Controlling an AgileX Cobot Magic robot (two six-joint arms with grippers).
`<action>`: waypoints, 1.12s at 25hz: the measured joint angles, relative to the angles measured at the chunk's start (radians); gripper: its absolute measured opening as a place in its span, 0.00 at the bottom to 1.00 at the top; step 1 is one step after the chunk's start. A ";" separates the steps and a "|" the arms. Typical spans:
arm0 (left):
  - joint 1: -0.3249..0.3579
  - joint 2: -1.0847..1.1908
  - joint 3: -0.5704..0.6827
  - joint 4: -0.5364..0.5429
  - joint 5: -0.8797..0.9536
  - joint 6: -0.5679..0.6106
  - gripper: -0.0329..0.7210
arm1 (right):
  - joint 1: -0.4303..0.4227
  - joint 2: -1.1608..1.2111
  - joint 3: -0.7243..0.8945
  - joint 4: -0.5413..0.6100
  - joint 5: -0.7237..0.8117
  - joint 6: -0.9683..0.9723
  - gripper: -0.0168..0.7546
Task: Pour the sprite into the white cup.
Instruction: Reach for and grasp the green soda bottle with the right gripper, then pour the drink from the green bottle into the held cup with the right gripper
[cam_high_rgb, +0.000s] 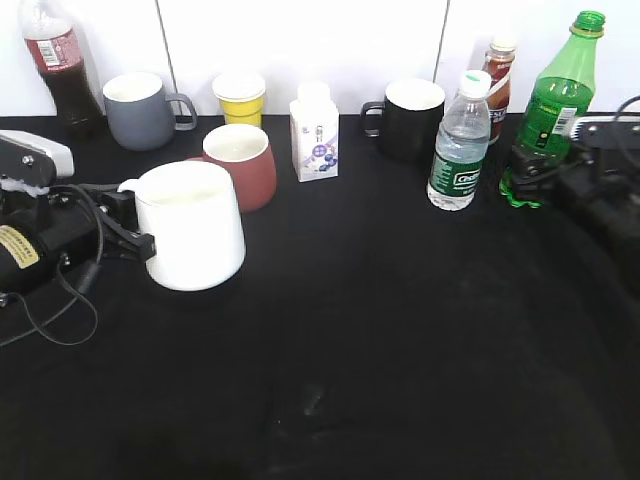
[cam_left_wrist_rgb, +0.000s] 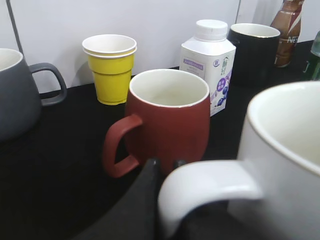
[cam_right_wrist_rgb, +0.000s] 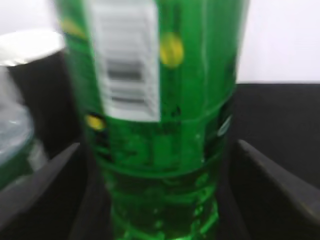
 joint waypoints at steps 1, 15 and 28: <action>0.000 0.000 0.000 0.000 0.000 0.000 0.12 | 0.000 0.021 -0.029 0.000 0.015 0.004 0.89; 0.000 0.000 0.000 0.000 0.000 0.002 0.12 | -0.001 0.088 -0.174 -0.098 0.095 -0.034 0.58; 0.000 0.000 0.000 0.003 0.000 0.002 0.12 | 0.293 -0.487 0.001 -0.154 0.401 -0.064 0.58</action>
